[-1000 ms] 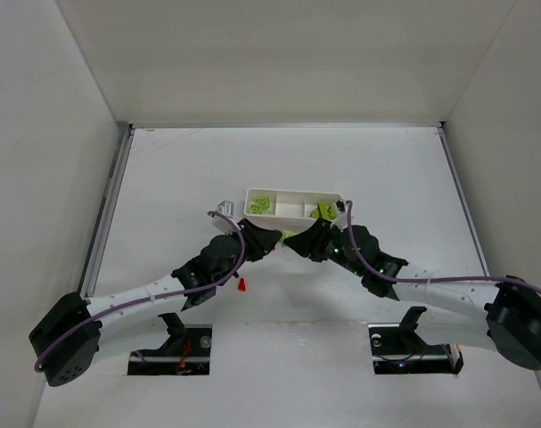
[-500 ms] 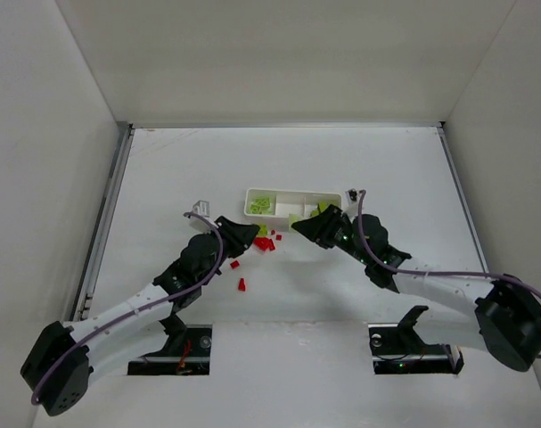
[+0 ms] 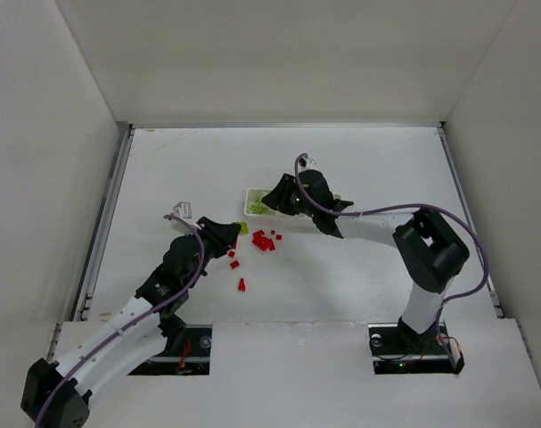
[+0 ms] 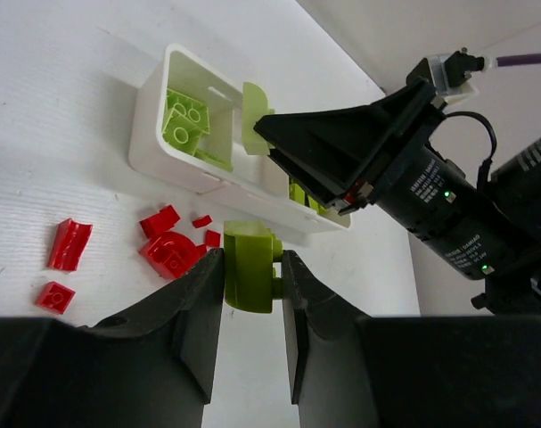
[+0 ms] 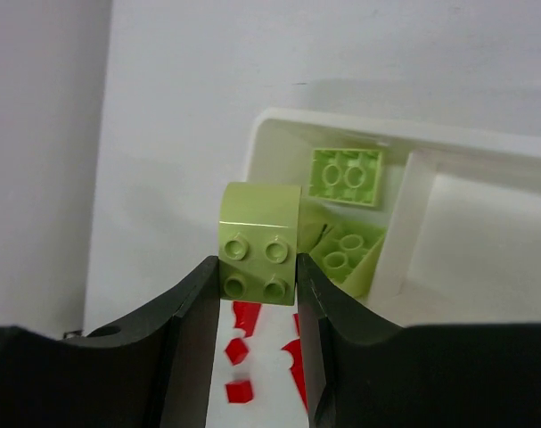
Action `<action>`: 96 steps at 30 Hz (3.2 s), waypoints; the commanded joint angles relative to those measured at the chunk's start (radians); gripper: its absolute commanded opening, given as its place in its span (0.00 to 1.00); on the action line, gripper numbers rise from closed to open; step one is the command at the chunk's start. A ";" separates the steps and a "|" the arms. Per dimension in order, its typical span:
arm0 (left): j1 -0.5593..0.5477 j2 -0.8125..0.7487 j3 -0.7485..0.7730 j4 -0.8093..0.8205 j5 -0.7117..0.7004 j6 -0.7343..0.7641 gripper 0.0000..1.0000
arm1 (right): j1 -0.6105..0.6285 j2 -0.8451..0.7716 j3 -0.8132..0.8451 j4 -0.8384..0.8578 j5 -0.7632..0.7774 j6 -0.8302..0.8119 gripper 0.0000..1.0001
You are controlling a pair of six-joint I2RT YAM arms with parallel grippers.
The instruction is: Sort the legos into containers by color
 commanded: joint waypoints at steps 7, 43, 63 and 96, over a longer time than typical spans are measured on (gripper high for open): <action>0.005 0.042 -0.006 0.037 0.012 0.042 0.15 | -0.007 0.075 0.147 -0.087 0.047 -0.059 0.39; -0.242 1.048 0.678 0.369 -0.019 0.193 0.16 | -0.226 -0.893 -0.654 -0.077 0.259 -0.072 0.28; -0.256 1.165 0.804 0.341 -0.026 0.209 0.55 | -0.260 -0.937 -0.677 -0.072 0.218 -0.071 0.44; -0.617 0.271 0.129 -0.616 -0.463 -0.093 0.46 | 0.231 -0.322 -0.338 -0.100 0.142 -0.280 0.47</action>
